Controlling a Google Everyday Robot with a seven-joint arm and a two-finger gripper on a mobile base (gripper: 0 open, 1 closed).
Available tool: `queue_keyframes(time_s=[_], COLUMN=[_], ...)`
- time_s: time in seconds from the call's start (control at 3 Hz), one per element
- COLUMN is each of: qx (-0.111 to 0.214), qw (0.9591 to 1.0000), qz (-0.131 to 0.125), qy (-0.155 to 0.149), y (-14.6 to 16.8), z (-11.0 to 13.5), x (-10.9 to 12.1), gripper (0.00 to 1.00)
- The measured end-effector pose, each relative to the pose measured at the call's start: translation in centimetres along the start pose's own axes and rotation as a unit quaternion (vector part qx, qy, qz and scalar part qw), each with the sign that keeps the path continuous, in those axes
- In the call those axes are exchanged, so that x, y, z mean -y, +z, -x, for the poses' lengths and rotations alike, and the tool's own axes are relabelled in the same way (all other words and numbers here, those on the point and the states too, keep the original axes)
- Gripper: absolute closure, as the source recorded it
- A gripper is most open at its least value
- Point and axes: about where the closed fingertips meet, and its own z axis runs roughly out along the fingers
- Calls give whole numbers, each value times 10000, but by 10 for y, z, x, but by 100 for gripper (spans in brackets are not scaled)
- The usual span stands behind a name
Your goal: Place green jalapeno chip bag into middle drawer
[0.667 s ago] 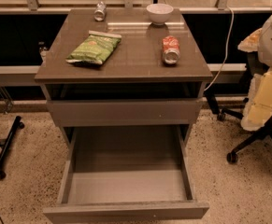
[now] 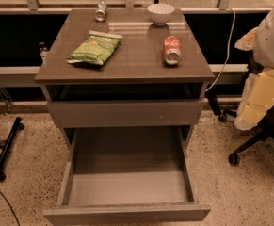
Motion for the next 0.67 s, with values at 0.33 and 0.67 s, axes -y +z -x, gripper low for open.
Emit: queue_keyframes(time_s=[0.33, 0.67], qx=[283, 767], qw=[9995, 9969], qz=[-138, -155], qy=[-54, 115], y=[16, 37], z=[37, 72], x=[3, 14], gripper=[0, 0])
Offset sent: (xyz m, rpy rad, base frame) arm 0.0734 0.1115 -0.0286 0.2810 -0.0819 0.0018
